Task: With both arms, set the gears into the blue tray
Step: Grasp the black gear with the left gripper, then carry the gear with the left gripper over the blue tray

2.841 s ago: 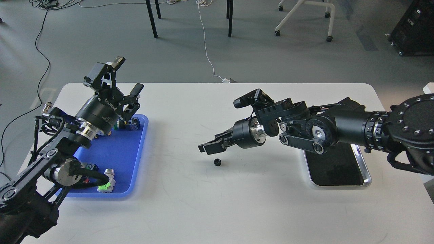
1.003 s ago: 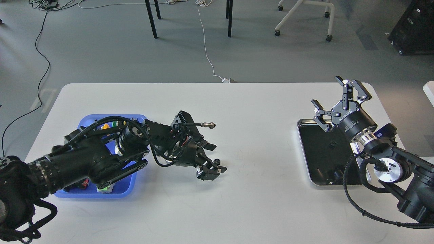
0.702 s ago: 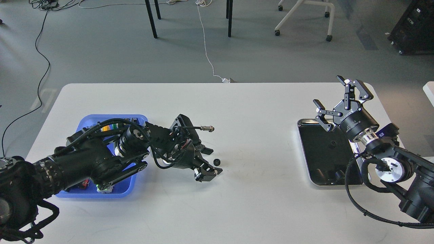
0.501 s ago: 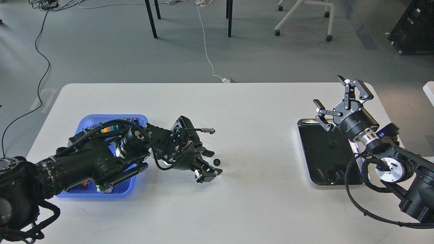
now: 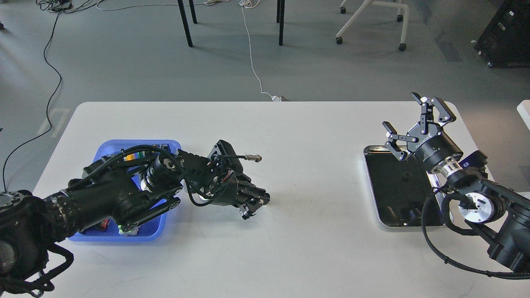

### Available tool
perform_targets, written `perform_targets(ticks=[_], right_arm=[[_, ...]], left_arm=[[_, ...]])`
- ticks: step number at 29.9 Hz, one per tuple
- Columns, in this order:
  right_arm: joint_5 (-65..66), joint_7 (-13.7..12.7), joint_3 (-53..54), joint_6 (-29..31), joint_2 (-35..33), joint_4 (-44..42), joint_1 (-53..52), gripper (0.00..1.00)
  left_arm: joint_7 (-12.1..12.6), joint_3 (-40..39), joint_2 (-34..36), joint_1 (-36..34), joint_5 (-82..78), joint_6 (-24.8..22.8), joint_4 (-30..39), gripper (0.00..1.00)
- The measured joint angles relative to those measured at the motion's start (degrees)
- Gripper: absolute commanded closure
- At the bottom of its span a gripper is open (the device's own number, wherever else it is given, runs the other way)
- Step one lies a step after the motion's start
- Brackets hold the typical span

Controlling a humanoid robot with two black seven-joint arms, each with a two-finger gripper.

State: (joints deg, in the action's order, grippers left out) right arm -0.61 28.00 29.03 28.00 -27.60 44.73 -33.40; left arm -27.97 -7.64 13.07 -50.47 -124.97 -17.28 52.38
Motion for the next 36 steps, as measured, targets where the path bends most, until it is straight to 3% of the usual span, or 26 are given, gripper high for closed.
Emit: perform_targets(ticks=[17,28,36], right_arm=[[0.0,0.0,-0.07,0.0,-0.08,-0.09,-0.01,0.04],[0.11,0.0,-0.21,0.0,-0.04,0.0,-0.25,0.03],[0.18,0.0,-0.21,0.0,0.09,0.17,-0.26,0.03]], left_arm=[[-0.06,-0.24,2.31,-4.74,-0.05,0.1,3.72,0.9],[-0.03,-0.01,21.71,-5.56,-0.03,-1.2,13.42,0.89],[-0.04,0.03,34.52,-1.53,-0.02,-1.88,15.2,0.89]])
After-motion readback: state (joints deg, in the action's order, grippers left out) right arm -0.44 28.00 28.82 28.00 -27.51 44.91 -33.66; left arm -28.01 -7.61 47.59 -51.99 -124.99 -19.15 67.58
